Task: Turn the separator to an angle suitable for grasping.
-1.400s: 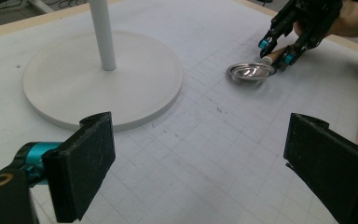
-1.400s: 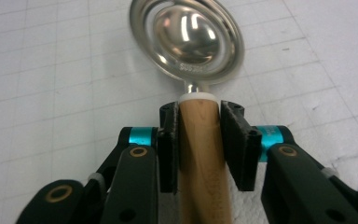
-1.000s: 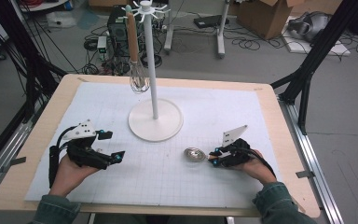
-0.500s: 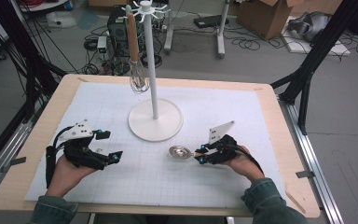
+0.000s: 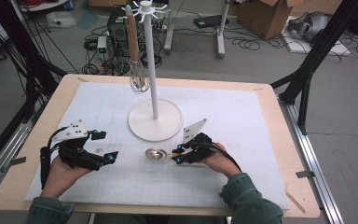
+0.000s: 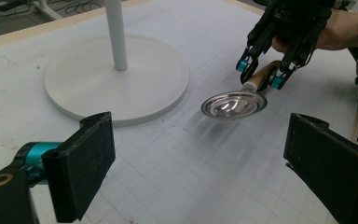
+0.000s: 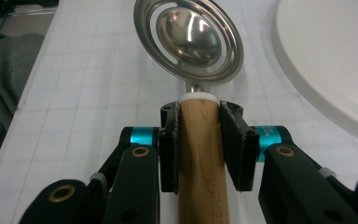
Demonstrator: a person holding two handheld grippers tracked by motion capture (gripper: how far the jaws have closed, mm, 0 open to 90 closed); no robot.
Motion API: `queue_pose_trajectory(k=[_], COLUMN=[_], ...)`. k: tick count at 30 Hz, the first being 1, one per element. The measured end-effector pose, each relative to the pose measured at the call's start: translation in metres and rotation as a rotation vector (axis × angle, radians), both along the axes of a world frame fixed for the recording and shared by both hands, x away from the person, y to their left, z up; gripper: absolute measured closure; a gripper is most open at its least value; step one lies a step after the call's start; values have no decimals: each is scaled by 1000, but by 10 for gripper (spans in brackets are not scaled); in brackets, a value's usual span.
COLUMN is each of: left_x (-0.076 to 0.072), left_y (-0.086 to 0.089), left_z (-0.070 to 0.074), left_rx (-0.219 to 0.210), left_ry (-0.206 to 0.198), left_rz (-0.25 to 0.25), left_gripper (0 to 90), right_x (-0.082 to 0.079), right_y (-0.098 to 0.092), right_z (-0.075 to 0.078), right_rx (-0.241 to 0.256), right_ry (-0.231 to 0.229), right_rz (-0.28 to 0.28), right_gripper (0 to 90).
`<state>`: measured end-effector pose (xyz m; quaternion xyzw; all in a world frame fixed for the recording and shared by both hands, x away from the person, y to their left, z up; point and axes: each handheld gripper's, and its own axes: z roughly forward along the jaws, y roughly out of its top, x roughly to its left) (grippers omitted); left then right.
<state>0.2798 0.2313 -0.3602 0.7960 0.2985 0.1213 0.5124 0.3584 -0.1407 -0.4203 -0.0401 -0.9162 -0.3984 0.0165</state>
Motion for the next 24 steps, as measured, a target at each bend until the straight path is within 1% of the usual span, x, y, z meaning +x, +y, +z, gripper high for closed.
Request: queue_pose_trajectory(k=[1, 4, 8, 12, 14, 15, 18, 20, 21, 23, 24], left_x=[0, -1, -1, -2, -1, -1, -1, 0, 1, 2, 2], left_y=[1, 2, 6, 8, 9, 9, 9, 9, 9, 9, 10], left_z=[0, 1, 0, -1, -1, -1, -1, -1, 0, 0, 1], left_rx=[2, 1, 2, -1, 4, 6, -3, 0, 1, 1, 8], left_ry=[-2, -1, 3, 6, 5, 6, 10, 13, 12, 16, 14], left_rz=[-2, 2, 4, 7, 9, 7, 7, 5, 3, 1, -1], left_gripper=[93, 93, 94, 94, 94, 94, 95, 95, 95, 96, 96], right_x=[0, 0, 1, 2, 1, 2, 2, 2, 3, 3, 3], right_y=[4, 16, 29, 38, 42, 44, 49, 50, 51, 52, 53], right_z=[-1, -3, -6, -9, -11, -12, -14, -15, -16, -16, -17], right_rx=[3, -14, -1, -9, -16, -17, -29, -27, -26, -26, -22], right_ry=[4, -1, 11, 15, 18, 13, 15, 18, 10, 17, 17], right_rz=[6, 28, 36, 48, 50, 55, 60, 57, 60, 55, 56], right_gripper=[699, 699, 698, 698, 698, 698, 697, 697, 696, 696, 695])
